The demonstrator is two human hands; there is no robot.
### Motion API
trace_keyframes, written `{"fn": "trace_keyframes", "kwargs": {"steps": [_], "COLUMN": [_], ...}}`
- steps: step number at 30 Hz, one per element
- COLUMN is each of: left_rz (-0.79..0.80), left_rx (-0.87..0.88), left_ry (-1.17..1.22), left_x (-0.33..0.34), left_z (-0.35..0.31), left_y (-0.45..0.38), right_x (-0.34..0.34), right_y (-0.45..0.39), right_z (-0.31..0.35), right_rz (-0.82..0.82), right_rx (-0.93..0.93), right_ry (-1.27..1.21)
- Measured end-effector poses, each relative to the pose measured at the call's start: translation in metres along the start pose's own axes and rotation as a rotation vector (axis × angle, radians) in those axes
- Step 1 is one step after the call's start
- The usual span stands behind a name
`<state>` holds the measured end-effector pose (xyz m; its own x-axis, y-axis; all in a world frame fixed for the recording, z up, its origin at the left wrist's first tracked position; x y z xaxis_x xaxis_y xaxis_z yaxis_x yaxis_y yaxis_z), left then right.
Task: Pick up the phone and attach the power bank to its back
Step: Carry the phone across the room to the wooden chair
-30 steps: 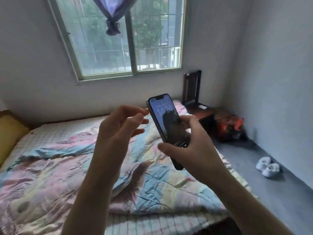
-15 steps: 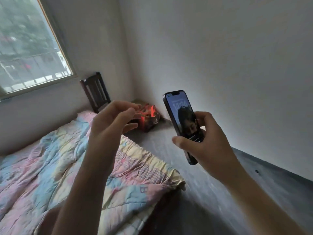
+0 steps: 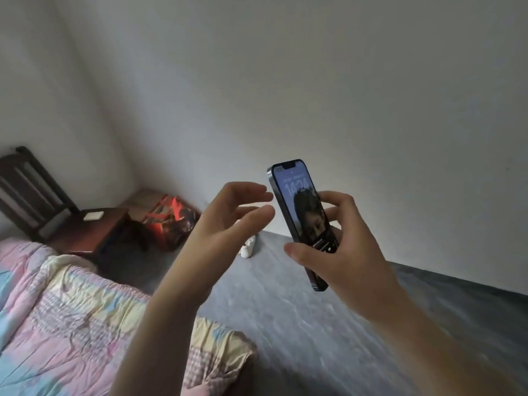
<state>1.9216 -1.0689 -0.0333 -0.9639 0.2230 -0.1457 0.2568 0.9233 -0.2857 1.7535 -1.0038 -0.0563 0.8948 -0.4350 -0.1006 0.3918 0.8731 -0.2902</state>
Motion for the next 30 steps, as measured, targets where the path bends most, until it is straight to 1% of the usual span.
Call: {"fn": "trace_keyframes", "kwargs": {"steps": [3,7,10,13,16,18,23,26,28,30], "left_rz": [0.006,-0.084,-0.132,-0.095,-0.037,-0.077,-0.277,-0.353,-0.407,-0.426], "left_rx": [0.024,0.045,0.031,-0.009,-0.014,-0.007,0.005,-0.073,-0.175,-0.316], "left_ry": [0.013,0.093,0.206,0.261,0.311,0.351,0.37,0.449,0.546,0.683], "left_x": [0.003,-0.011,-0.019,-0.019,-0.019,-0.026,-0.045,-0.05,-0.053,-0.056], "left_z": [0.008,0.022,0.034,0.047,0.055,0.06,0.074,0.081,0.089,0.098], "left_y": [-0.049,-0.111,-0.144,-0.167,-0.181,-0.189,-0.207,-0.221,-0.235,-0.251], "right_x": [0.009,0.025,0.039,0.061,0.088,0.104,0.133,0.14,0.134,0.127], "right_y": [-0.051,-0.11,-0.14,-0.159,-0.174,-0.184,-0.212,-0.242,-0.273,-0.306], "right_z": [-0.003,-0.006,-0.008,-0.008,-0.01,-0.014,-0.039,-0.052,-0.06,-0.066], "right_rz": [0.004,-0.008,0.017,0.099,0.229,0.292,0.421,0.489,0.46,0.42], "right_rx": [-0.014,-0.039,-0.045,-0.035,-0.047,-0.063,-0.072,-0.05,-0.021,-0.047], "right_ry": [0.031,0.081,0.096,0.087,0.047,0.023,0.011,0.038,0.025,0.023]}}
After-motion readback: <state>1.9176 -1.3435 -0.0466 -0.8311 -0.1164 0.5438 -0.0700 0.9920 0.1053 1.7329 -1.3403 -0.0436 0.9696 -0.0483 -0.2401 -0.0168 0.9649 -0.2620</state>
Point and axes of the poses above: each hand's wrist, its own y-axis away from the middle knuckle, its own x-axis out of the palm, z = x × y, the point moved 5 cm from there along -y, towards the middle knuckle, and after that the axes turned 10 degrees about -z, right-handed, at the moved point
